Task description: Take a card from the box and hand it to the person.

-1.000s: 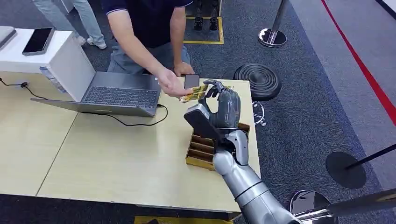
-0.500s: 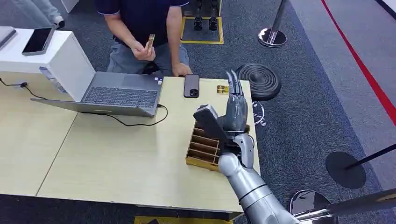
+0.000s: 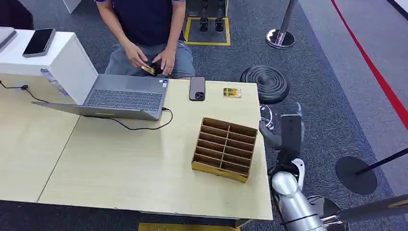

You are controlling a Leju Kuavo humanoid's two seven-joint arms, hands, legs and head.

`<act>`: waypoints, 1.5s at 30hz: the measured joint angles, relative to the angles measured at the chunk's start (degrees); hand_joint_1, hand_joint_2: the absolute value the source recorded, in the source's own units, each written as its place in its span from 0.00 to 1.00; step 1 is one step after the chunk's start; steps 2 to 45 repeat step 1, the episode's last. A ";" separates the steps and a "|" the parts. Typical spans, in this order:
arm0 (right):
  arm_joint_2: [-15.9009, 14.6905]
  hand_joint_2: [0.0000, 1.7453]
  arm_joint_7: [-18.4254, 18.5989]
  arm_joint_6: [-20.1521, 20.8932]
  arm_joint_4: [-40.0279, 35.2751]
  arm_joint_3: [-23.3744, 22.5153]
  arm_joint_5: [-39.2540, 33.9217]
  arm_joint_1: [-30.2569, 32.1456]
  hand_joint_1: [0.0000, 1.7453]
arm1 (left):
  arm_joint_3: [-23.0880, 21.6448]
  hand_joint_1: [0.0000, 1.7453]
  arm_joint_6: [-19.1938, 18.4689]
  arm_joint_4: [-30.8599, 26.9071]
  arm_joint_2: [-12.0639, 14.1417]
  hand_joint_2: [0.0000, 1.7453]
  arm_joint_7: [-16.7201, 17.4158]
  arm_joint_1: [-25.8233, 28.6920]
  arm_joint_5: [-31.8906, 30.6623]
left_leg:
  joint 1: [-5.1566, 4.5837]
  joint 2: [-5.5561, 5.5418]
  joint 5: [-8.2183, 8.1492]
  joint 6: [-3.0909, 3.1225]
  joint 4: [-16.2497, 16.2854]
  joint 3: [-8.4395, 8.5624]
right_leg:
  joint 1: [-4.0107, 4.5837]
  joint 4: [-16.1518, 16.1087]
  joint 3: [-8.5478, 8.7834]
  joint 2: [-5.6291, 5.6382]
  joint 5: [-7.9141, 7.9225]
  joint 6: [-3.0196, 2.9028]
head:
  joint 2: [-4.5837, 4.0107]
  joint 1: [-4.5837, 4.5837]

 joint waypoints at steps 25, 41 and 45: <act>-1.27 1.00 -0.42 0.48 -0.94 0.02 -2.29 0.69 0.00 | 0.00 0.00 0.09 0.00 0.22 0.00 -0.18 0.10 0.13 | 0.00 0.01 0.00 0.00 0.00 0.01 | 0.00 0.00 -0.01 0.01 0.00 0.00 | 0.00 -0.02; -1.27 1.00 -0.42 0.48 -0.94 0.02 -2.29 0.69 0.00 | 0.00 0.00 0.09 0.00 0.22 0.00 -0.18 0.10 0.13 | 0.00 0.01 0.00 0.00 0.00 0.01 | 0.00 0.00 -0.01 0.01 0.00 0.00 | 0.00 -0.02; -1.27 1.00 -0.42 0.48 -0.94 0.02 -2.29 0.69 0.00 | 0.00 0.00 0.09 0.00 0.22 0.00 -0.18 0.10 0.13 | 0.00 0.01 0.00 0.00 0.00 0.01 | 0.00 0.00 -0.01 0.01 0.00 0.00 | 0.00 -0.02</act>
